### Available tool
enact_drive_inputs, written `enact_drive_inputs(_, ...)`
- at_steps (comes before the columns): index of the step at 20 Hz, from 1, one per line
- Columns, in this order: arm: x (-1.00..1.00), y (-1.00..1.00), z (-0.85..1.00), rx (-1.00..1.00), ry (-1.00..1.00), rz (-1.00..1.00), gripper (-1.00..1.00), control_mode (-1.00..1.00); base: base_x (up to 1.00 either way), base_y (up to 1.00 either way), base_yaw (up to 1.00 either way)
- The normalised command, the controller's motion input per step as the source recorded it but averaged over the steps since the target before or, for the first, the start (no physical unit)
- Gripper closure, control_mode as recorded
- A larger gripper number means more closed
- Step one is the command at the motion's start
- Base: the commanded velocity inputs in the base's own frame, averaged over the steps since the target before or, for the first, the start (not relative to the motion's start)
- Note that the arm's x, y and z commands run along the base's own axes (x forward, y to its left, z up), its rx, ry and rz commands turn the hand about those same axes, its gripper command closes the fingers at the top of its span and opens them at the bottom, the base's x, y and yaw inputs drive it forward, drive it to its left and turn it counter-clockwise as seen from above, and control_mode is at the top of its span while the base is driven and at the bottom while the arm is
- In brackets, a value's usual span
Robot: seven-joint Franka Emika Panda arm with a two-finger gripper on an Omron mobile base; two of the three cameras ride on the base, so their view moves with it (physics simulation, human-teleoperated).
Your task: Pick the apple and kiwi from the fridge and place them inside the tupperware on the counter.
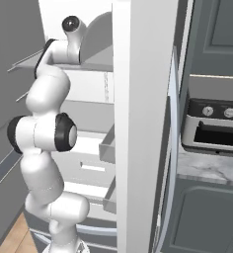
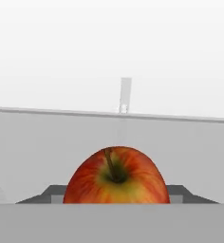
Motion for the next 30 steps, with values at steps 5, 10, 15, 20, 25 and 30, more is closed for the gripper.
enact_drive_inputs(5,-0.82,0.15,0.03,0.01,-0.16,0.0,1.0,-1.0,0.0,0.0,0.0)
enact_drive_inputs(10,-1.0,0.0,0.25,0.16,0.0,0.0,1.0,-1.0,0.0,0.0,0.0)
enact_drive_inputs(15,-1.0,0.0,0.24,0.17,0.0,0.0,1.0,-1.0,0.0,0.0,0.0)
enact_drive_inputs(20,-1.0,0.0,0.08,0.07,0.03,-0.02,1.0,-1.0,0.0,0.0,0.0)
enact_drive_inputs(25,-1.0,0.0,0.01,0.0,0.05,0.0,1.0,-1.0,0.0,0.0,0.0)
enact_drive_inputs(30,-1.0,0.0,0.05,0.02,0.12,0.0,1.0,-1.0,0.0,0.0,0.0)
